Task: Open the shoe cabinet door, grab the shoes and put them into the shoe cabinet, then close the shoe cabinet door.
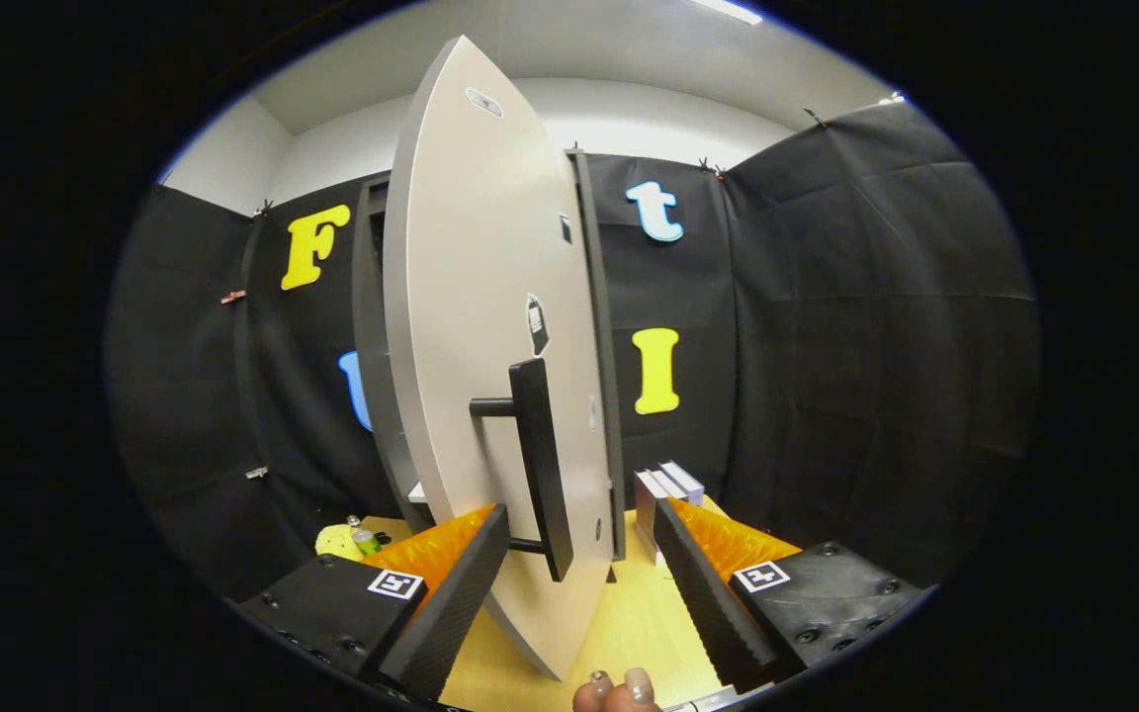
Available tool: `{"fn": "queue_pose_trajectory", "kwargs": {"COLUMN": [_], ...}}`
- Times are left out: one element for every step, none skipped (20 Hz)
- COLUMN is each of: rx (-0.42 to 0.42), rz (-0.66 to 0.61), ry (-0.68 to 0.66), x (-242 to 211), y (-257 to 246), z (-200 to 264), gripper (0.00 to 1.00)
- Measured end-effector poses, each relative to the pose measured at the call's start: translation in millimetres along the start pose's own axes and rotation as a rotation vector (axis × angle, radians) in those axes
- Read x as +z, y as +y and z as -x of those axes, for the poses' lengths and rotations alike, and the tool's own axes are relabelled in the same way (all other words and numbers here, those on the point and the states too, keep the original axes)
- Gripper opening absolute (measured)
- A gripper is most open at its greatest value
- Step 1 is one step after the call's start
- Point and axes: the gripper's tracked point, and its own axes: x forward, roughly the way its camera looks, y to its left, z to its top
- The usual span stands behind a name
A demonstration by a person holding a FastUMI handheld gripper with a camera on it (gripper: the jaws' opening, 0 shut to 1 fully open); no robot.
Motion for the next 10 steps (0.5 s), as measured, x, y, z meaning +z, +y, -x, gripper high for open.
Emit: {"fn": "queue_pose_trajectory", "kwargs": {"rx": [0.015, 0.031, 0.046, 0.064, 0.077, 0.101, 0.131, 0.158, 0.172, 0.18], "rz": [0.001, -0.001, -0.004, -0.007, -0.009, -0.014, -0.018, -0.015, -0.004, 0.006], "ry": [0.002, 0.004, 0.008, 0.012, 0.015, 0.018, 0.014, 0.006, 0.005, 0.019], "x": [-1, -3, -5, -6, -7, -8, -8, -9, -11, -16], "y": [12, 24, 37, 51, 62, 77, 94, 111, 124, 134], "z": [-5, -10, -16, -24, -29, -35, -41, -49, -60, -68], "gripper": [0.98, 0.98, 0.98, 0.98, 0.98, 0.98, 0.98, 0.98, 0.98, 0.98]}}
